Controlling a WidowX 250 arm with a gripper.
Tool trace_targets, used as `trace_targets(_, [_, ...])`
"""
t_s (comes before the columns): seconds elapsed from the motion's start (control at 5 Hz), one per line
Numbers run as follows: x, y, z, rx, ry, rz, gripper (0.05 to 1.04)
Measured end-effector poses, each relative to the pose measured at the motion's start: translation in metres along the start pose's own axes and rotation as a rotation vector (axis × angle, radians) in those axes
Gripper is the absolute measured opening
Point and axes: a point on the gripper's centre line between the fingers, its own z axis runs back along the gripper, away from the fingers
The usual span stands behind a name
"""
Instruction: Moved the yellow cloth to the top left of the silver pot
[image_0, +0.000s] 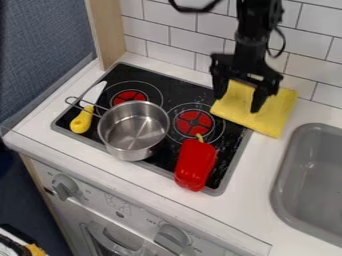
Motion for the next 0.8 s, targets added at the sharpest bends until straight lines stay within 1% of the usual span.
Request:
trace_targets(0.2, [0.01, 0.006, -0.012, -0.003, 0.017, 0.018, 1.002])
trace_targets(0.4, [0.013, 0.012, -0.018, 0.014, 0.02, 0.017, 1.002])
trace_targets(0.6, [0.01, 0.022, -0.021, 0.059, 0.028, 0.004, 1.002])
trace_targets(0.8, [0.006, 0.041, -0.02, 0.126, 0.004, 0.014, 1.002])
